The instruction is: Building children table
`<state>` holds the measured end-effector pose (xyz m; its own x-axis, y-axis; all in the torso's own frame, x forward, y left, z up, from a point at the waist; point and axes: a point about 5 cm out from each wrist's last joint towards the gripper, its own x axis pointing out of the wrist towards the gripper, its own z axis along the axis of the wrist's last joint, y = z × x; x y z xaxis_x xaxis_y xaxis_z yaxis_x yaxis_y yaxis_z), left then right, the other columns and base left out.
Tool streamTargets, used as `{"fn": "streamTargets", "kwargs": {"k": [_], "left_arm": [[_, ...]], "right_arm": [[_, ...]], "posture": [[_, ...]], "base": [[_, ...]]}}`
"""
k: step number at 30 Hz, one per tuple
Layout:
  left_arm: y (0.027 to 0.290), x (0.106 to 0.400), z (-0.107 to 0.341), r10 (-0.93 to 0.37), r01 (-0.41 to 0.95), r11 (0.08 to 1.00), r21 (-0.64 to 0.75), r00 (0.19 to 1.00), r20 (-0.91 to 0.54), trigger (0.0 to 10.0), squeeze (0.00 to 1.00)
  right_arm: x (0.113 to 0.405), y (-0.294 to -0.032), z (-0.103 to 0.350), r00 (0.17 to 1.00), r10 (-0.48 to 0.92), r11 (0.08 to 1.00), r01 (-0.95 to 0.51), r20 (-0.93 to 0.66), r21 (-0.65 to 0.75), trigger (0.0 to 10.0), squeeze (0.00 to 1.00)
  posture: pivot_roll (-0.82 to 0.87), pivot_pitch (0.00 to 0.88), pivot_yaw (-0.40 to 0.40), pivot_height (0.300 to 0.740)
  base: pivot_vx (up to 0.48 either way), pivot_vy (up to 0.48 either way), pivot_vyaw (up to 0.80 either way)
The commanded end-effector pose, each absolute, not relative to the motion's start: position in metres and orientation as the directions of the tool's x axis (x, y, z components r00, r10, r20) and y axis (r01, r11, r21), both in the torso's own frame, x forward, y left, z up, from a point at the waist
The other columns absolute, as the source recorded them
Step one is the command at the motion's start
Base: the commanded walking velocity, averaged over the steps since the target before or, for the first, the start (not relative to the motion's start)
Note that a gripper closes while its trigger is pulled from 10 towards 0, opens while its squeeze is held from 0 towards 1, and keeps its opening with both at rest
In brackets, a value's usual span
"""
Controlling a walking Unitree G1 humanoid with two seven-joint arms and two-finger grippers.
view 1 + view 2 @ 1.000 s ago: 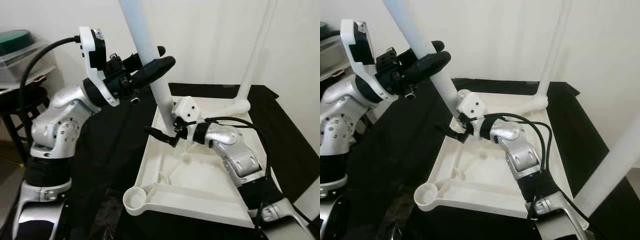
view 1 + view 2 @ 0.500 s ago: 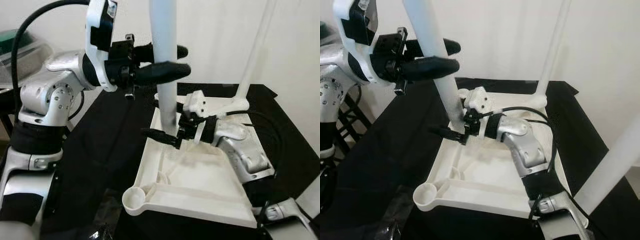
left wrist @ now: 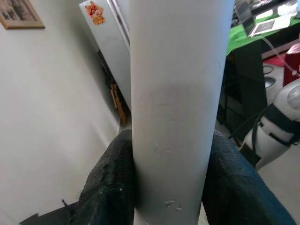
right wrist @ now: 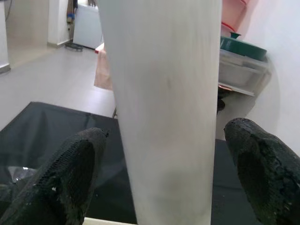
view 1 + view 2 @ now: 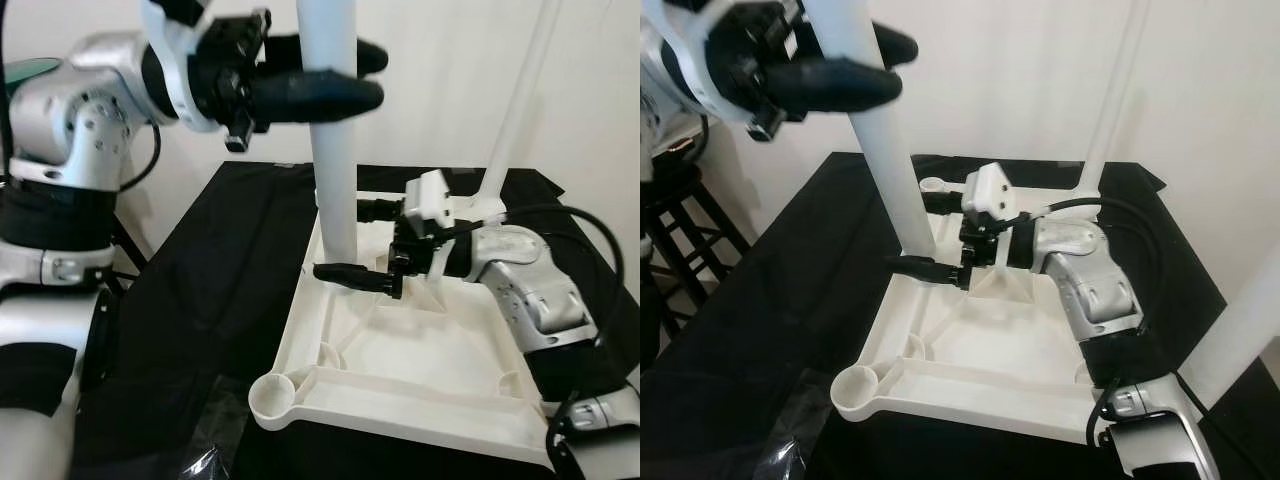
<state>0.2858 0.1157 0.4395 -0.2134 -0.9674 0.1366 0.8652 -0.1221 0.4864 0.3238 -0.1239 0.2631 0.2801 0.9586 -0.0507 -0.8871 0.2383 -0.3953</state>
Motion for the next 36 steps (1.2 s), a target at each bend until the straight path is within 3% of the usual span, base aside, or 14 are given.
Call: {"fn": "streamTargets", "kwargs": {"k": [1,3,5,8,9,10,12,14,15,16,28,32,33,36], "left_arm": [[0.118,0.283,0.444,-0.963,0.858,-0.133,0.496,-0.231,0.142,0.0,0.00],[0.118,0.283,0.446,-0.961,0.855,-0.144,0.498,-0.241,0.136,0.0,0.00],[0.114,0.280,0.446,-0.951,0.853,-0.180,0.490,-0.278,0.135,0.0,0.00],[0.111,0.279,0.446,-0.945,0.852,-0.204,0.483,-0.300,0.129,0.0,0.00],[0.109,0.278,0.444,-0.942,0.852,-0.219,0.476,-0.311,0.124,0.0,0.00],[0.109,0.278,0.444,-0.942,0.852,-0.219,0.476,-0.311,0.124,0.0,0.00],[0.105,0.277,0.441,-0.938,0.851,-0.241,0.467,-0.328,0.114,0.0,0.00],[0.105,0.277,0.441,-0.938,0.851,-0.241,0.467,-0.328,0.114,0.0,0.00],[0.103,0.276,0.440,-0.936,0.850,-0.248,0.465,-0.334,0.113,0.0,0.00],[0.102,0.275,0.440,-0.933,0.849,-0.254,0.463,-0.341,0.113,0.0,0.00],[0.101,0.273,0.434,-0.926,0.852,-0.260,0.453,-0.353,0.132,0.0,0.00],[0.103,0.274,0.433,-0.926,0.863,-0.250,0.438,-0.346,0.153,0.4,0.00],[0.109,0.281,0.429,-0.939,0.899,-0.185,0.397,-0.281,0.199,10.0,1.00],[0.123,0.290,0.419,-0.945,0.936,-0.098,0.339,-0.195,0.264,10.0,1.00]], "right_arm": [[0.324,-0.117,0.264,0.271,0.961,0.223,-0.881,-0.059,-0.417,10.0,0.00],[0.328,-0.114,0.260,0.293,0.953,0.233,-0.875,-0.081,-0.425,10.0,0.00],[0.338,-0.102,0.259,0.356,0.933,0.306,-0.853,-0.043,-0.423,10.0,0.00],[0.341,-0.096,0.262,0.367,0.930,0.332,-0.849,-0.006,-0.410,10.0,0.00],[0.341,-0.094,0.263,0.355,0.935,0.324,-0.854,0.000,-0.407,8.3,0.00],[0.341,-0.094,0.263,0.355,0.935,0.324,-0.854,0.000,-0.407,8.3,0.00],[0.340,-0.089,0.261,0.332,0.943,0.300,-0.864,-0.010,-0.405,4.5,0.00],[0.340,-0.089,0.261,0.332,0.943,0.300,-0.864,-0.010,-0.405,4.5,0.00],[0.339,-0.088,0.258,0.325,0.945,0.289,-0.870,-0.023,-0.400,1.1,0.00],[0.338,-0.087,0.254,0.321,0.947,0.281,-0.875,-0.037,-0.393,0.0,0.00],[0.338,-0.087,0.245,0.353,0.936,0.330,-0.868,0.005,-0.370,0.0,0.00],[0.338,-0.088,0.245,0.358,0.933,0.337,-0.865,0.013,-0.371,0.0,0.00],[0.338,-0.089,0.247,0.378,0.925,0.366,-0.857,0.039,-0.364,0.0,0.00],[0.341,-0.092,0.249,0.423,0.902,0.426,-0.837,0.087,-0.344,0.0,0.00]], "posture": [[0.02,0.000,0.024,0.740],[0.03,0.000,0.023,0.740],[0.02,0.000,0.029,0.740],[0.03,0.000,0.030,0.740],[0.03,0.000,0.029,0.740],[0.03,0.000,0.029,0.740],[0.03,0.000,0.029,0.740],[0.03,0.000,0.029,0.740],[0.03,0.000,0.026,0.740],[0.03,0.000,0.026,0.740],[0.02,0.000,0.029,0.740],[0.02,0.000,0.030,0.740],[0.01,0.000,0.034,0.740],[0.01,0.000,0.037,0.740]], "base": [[0.000,0.000,0.00],[0.000,0.000,0.00],[0.000,0.000,0.00],[0.000,0.000,0.00],[0.000,0.000,0.00],[0.000,0.000,0.00],[0.000,0.000,0.00],[0.000,0.000,0.00],[0.000,0.000,0.00],[0.000,0.000,0.00],[0.000,0.000,0.00],[0.000,0.000,0.00],[0.000,0.000,0.00],[0.000,0.000,0.00]]}}
